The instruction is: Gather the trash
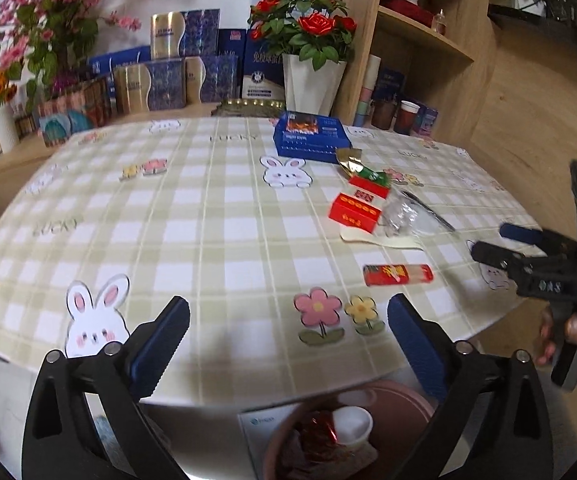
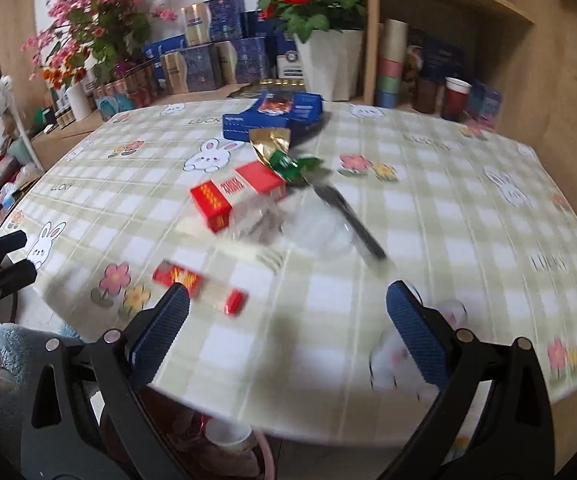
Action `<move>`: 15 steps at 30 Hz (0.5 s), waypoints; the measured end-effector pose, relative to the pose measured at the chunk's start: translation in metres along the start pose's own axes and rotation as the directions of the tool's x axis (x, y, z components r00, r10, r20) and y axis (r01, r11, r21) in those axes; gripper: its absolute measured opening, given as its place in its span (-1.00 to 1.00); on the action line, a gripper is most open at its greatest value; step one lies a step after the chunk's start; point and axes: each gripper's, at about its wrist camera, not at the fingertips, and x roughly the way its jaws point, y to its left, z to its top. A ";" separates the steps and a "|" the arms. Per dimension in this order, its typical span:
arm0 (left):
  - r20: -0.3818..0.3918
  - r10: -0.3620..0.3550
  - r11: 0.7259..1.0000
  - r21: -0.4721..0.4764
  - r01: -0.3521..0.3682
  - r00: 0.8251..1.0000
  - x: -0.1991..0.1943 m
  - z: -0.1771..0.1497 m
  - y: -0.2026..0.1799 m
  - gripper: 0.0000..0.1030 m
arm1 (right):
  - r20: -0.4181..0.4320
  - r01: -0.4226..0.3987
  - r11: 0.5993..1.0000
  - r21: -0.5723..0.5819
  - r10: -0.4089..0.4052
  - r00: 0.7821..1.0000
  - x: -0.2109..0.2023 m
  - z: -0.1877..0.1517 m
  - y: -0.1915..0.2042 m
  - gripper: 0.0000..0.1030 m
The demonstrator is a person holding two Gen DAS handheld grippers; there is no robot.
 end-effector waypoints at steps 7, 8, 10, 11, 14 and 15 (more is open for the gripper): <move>0.004 -0.036 0.999 0.026 0.036 0.999 0.019 0.016 0.000 0.88 | -0.026 -0.064 0.991 -0.121 0.062 0.998 0.043 0.032 0.011 0.87; 0.002 -0.043 0.999 0.015 0.043 0.999 0.021 0.018 0.001 0.88 | -0.032 -0.074 0.989 -0.130 0.071 0.997 0.049 0.035 0.012 0.78; -0.006 -0.058 0.998 -0.008 0.058 0.998 0.029 0.022 0.005 0.88 | -0.055 -0.087 0.987 -0.134 0.080 0.995 0.059 0.042 0.012 0.53; -0.008 -0.059 0.998 -0.015 0.059 0.998 0.032 0.024 0.007 0.88 | -0.064 -0.092 0.987 -0.131 0.084 0.994 0.064 0.043 0.012 0.34; -0.005 -0.055 0.998 -0.022 0.054 0.998 0.039 0.030 0.009 0.88 | -0.086 -0.119 0.987 -0.104 0.110 0.990 0.078 0.049 0.011 0.25; -0.004 -0.049 0.999 -0.021 0.048 0.999 0.042 0.032 0.009 0.88 | -0.092 -0.122 0.988 -0.097 0.114 0.989 0.082 0.050 0.011 0.25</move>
